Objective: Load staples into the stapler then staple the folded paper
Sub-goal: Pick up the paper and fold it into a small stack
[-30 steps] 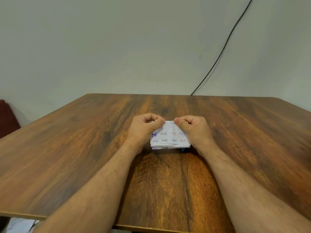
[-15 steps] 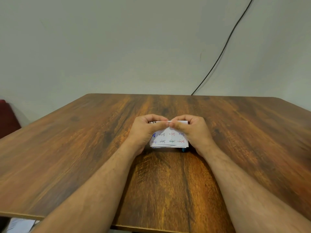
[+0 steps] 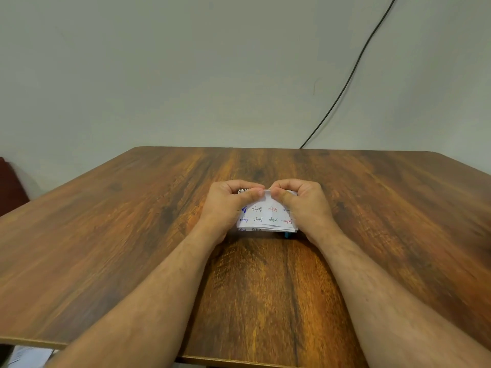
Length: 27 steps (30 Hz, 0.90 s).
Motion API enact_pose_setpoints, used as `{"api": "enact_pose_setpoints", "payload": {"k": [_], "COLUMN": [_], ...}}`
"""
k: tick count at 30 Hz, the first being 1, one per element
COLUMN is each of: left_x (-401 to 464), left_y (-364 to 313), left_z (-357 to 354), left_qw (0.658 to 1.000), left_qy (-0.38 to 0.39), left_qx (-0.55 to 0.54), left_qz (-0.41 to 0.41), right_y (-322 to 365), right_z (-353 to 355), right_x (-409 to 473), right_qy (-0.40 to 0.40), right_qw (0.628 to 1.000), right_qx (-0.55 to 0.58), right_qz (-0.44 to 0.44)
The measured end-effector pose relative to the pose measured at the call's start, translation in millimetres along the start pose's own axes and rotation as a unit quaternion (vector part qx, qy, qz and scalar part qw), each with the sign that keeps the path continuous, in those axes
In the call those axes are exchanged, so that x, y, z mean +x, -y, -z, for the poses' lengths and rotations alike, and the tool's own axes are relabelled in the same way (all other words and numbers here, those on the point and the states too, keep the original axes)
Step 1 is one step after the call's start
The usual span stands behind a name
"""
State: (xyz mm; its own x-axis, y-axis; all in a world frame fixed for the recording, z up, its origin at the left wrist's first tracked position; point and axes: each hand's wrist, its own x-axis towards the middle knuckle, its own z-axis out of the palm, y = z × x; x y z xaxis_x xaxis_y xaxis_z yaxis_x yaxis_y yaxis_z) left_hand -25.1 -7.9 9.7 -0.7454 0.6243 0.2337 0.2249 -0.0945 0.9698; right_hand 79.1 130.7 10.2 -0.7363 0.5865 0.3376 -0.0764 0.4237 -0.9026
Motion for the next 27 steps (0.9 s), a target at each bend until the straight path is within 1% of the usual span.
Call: {"api": "enact_pose_setpoints", "payload": {"k": [3,6,11,14,16,19,21,23,25,27], "left_x": [-2.5,-1.9,-3.3,-1.2,-0.1,-0.8,-1.9,-2.1,-1.2,-0.1], "left_y": [-2.3,-3.3,-1.5,-0.7,-0.7,-0.3,-0.5,0.3,0.5,0.9], "left_z": [-1.4,2.3,-2.5,-3.9,-1.3,0.4,-0.8,-2.6,-2.6,-1.4], "left_qw": [0.999,0.998,0.996,0.999,0.999,0.998,0.999,0.999,1.0,0.999], "left_qy": [-0.026,-0.046,-0.011,-0.027,-0.048,-0.049,-0.015,0.015,-0.003,-0.04], "left_qx": [-0.001,-0.023,-0.088,-0.027,0.009,-0.005,-0.033,-0.031,-0.002,-0.001], "left_qz": [-0.022,-0.03,0.001,-0.005,-0.023,-0.028,-0.013,-0.001,-0.004,-0.014], "right_y": [0.7,1.4,1.0,0.6,1.1,1.6,0.7,-0.6,-0.5,0.3], "right_z": [-0.8,-1.3,1.7,2.3,-0.4,-2.6,-0.9,1.3,0.8,-1.3], "right_x": [-1.6,-2.6,-2.5,-2.2,-2.0,-1.3,-0.9,0.0,-0.4,-1.4], "right_qy": [-0.024,-0.051,-0.08,-0.082,-0.073,-0.081,-0.097,-0.104,-0.088,-0.05], "right_qw": [0.999,0.998,0.996,0.995,0.996,0.995,0.994,0.993,0.995,0.998], "right_qx": [0.008,0.009,-0.027,-0.038,-0.04,-0.037,-0.038,-0.034,-0.024,0.002], "right_qz": [0.022,0.023,0.023,0.03,0.033,0.039,0.04,0.036,0.031,0.025]}}
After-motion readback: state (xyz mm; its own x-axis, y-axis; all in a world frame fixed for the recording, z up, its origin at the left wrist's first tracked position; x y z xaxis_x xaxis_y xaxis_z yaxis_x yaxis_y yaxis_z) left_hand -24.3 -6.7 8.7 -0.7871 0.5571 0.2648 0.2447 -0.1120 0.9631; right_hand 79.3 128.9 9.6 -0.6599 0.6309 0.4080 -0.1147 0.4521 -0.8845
